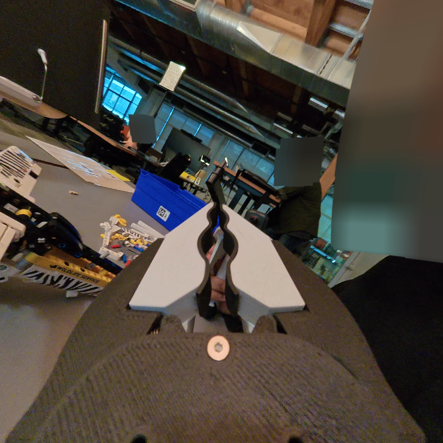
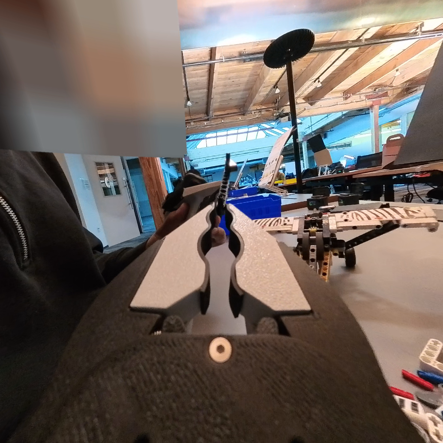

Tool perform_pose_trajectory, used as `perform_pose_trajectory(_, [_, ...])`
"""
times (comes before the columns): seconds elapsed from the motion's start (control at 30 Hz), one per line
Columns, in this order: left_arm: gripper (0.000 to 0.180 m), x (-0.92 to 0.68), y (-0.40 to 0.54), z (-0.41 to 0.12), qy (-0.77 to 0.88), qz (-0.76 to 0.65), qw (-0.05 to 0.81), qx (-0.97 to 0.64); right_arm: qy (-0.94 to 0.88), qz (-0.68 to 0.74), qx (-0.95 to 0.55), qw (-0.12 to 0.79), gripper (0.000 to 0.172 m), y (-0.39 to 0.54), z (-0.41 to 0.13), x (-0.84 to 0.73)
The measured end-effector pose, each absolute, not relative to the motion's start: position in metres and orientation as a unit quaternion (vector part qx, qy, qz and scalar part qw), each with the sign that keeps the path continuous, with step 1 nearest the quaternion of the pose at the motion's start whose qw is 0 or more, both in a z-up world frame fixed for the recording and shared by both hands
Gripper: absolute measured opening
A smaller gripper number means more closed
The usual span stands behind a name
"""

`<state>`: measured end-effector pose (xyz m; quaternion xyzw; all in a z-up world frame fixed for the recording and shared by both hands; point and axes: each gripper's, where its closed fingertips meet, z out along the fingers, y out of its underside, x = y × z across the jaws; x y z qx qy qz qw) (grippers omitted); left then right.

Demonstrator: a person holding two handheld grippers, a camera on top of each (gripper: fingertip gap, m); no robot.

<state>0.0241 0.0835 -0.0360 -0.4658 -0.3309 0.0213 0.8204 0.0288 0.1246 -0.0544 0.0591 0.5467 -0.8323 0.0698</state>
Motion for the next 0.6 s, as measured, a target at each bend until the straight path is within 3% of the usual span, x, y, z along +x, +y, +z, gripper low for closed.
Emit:
perform_pose_trajectory(0.13, [0.000,0.021,0.076,-0.030,-0.342,-0.017,0.841,-0.418,0.538,-0.834,0.067,0.104,0.004,0.123,-0.054,0.030])
perform_pose_trajectory(0.27, [0.015,0.016,0.072,-0.026,-0.344,-0.038,0.851,-0.396,0.511,-0.833,0.101,0.187,0.004,0.116,-0.054,0.030])
perform_pose_trajectory(0.4, [0.021,0.015,0.065,-0.016,-0.331,-0.027,0.861,-0.386,0.518,-0.822,0.113,0.208,0.004,0.109,-0.057,0.028])
perform_pose_trajectory(0.5, [0.006,0.012,0.063,-0.011,-0.327,-0.017,0.862,-0.386,0.524,-0.816,0.114,0.214,0.004,0.106,-0.059,0.029])
perform_pose_trajectory(0.6, [0.006,0.009,0.063,-0.010,-0.324,-0.007,0.860,-0.394,0.522,-0.817,0.118,0.216,0.004,0.105,-0.059,0.028])
